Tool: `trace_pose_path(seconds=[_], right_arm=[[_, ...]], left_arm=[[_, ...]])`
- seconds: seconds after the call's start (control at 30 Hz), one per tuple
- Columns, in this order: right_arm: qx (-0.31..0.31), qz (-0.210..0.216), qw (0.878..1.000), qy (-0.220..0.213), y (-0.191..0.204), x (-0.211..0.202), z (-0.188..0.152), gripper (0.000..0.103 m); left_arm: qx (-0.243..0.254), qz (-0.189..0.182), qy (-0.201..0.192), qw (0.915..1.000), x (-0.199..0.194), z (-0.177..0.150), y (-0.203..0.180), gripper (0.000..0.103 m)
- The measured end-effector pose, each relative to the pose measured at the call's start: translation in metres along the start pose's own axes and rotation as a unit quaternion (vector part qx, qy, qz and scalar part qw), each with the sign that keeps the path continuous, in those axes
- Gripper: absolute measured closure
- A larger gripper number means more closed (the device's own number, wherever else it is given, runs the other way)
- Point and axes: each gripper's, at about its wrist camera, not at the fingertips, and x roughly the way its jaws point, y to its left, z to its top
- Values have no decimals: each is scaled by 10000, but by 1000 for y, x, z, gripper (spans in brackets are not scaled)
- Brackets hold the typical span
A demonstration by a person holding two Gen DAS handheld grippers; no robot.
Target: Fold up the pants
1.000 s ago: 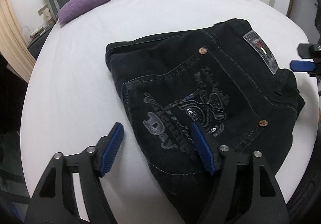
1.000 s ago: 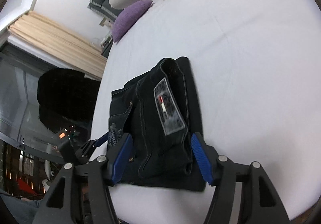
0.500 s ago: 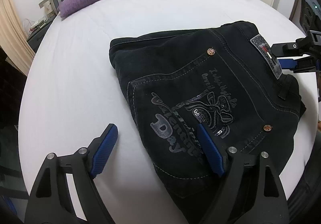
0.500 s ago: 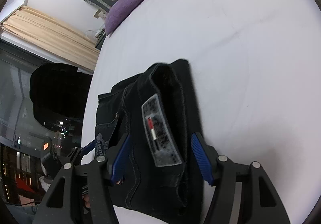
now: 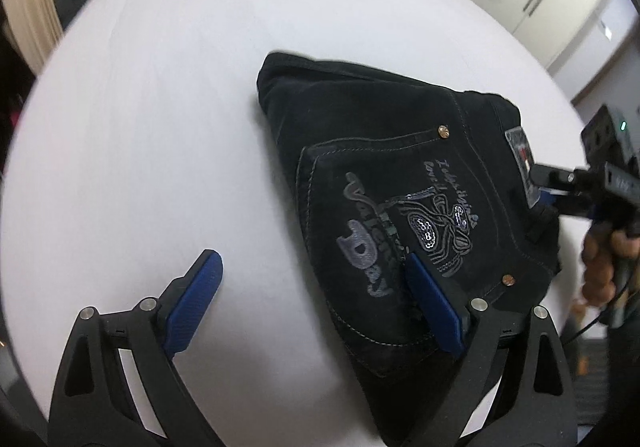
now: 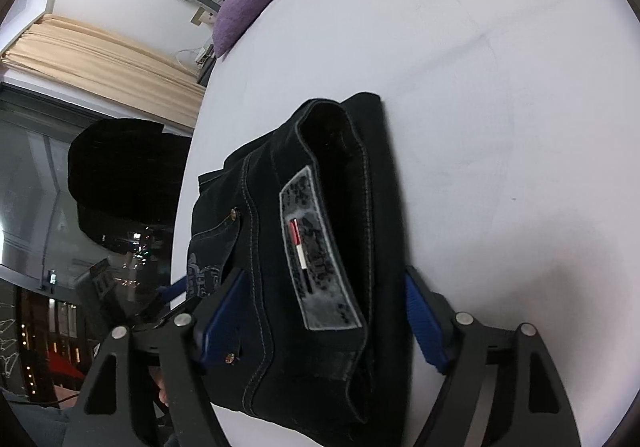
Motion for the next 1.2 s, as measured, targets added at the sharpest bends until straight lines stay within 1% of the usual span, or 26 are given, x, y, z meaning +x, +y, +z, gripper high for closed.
trace_pose_path(seconds=[0.13,0.23,0.27,0.3,0.33,0.37,0.4,0.43,0.47,0.5,0.53,0.57,0.6,0.63,0.67,0.73,0.77,0.87,0.93,1.07,1.17,1.2], right_arm=[[-177,-65,9997,160,9,9,2,23],[-349,-201,9989,250,17,16,1,24],[-387,-249,9986,273,19,18,1,27],[-426,-328,9981,291,21,20,1,33],[-453,-417,9976,300,22,21,2,36],[-457,-533,9971,307,22,22,2,47],[-440,-586,9968,310,22,23,3,52],[-417,-618,9968,304,21,22,3,54],[-414,-663,9965,291,22,21,3,59],[-457,-742,9958,267,25,20,2,63],[-504,-800,9952,246,28,19,2,65],[-585,-899,9940,216,33,18,1,69],[-707,-1050,9918,185,41,17,-1,74],[-799,-1158,9899,158,47,16,-1,77],[-928,-1283,9873,103,57,15,-2,81],[-1080,-1448,9835,36,70,12,-3,82],[-1218,-1549,9804,-11,82,10,-4,82],[-1456,-1599,9763,-115,106,8,-3,83],[-1573,-1526,9755,-189,123,8,3,84],[-1759,-1302,9754,-263,152,21,20,84],[-1727,-947,9800,-285,171,44,46,84],[-1706,-848,9813,-278,175,51,53,84]], left_arm=[[-209,-224,250,9992,9,6,3,9],[-255,-373,374,9983,17,14,1,10],[-283,-434,396,9979,19,16,2,11],[-308,-494,409,9975,23,16,4,11],[-315,-564,439,9969,25,18,3,17],[-299,-611,472,9966,27,20,1,30],[-265,-653,497,9963,28,21,-2,36],[-218,-661,526,9962,29,23,-6,43],[-164,-603,531,9966,29,24,-9,48],[-118,-560,541,9969,29,25,-12,50],[-105,-535,528,9971,28,26,-13,55],[-122,-560,499,9971,26,26,-12,61],[-145,-603,451,9971,23,27,-12,65],[-200,-659,389,9969,19,27,-8,71],[-249,-715,366,9965,17,27,-6,75],[-349,-834,301,9954,9,25,1,78],[-380,-890,256,9950,4,25,4,80],[-414,-972,115,9943,-12,23,13,82],[-414,-923,-21,9949,-26,24,21,82],[-379,-678,-481,9958,-67,38,52,82],[-365,-462,-665,9960,-83,53,78,82],[-352,-333,-707,9963,-86,60,91,82]])
